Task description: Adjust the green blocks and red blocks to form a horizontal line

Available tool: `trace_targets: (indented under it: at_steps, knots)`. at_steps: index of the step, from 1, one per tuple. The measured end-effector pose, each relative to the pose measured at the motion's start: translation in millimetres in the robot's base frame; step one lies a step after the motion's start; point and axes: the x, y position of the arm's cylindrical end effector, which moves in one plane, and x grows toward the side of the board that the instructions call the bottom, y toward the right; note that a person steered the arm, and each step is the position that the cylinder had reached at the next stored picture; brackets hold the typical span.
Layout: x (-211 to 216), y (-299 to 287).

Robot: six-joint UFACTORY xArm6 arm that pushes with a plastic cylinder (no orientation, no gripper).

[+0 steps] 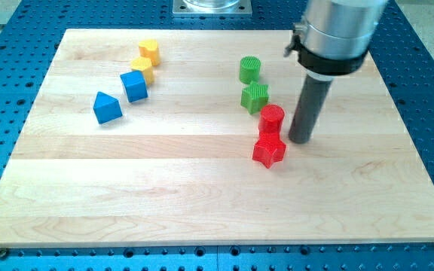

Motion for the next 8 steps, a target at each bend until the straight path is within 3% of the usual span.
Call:
trace_targets:
  at_steps: [2, 3, 4, 5, 6, 8]
  knots:
    - [-15.6, -4.7]
    - [9.6, 41.2]
    - [115.0, 20.6]
    - [121.2, -62.2]
    - [90.5, -60.9]
    - [69.4, -35.1]
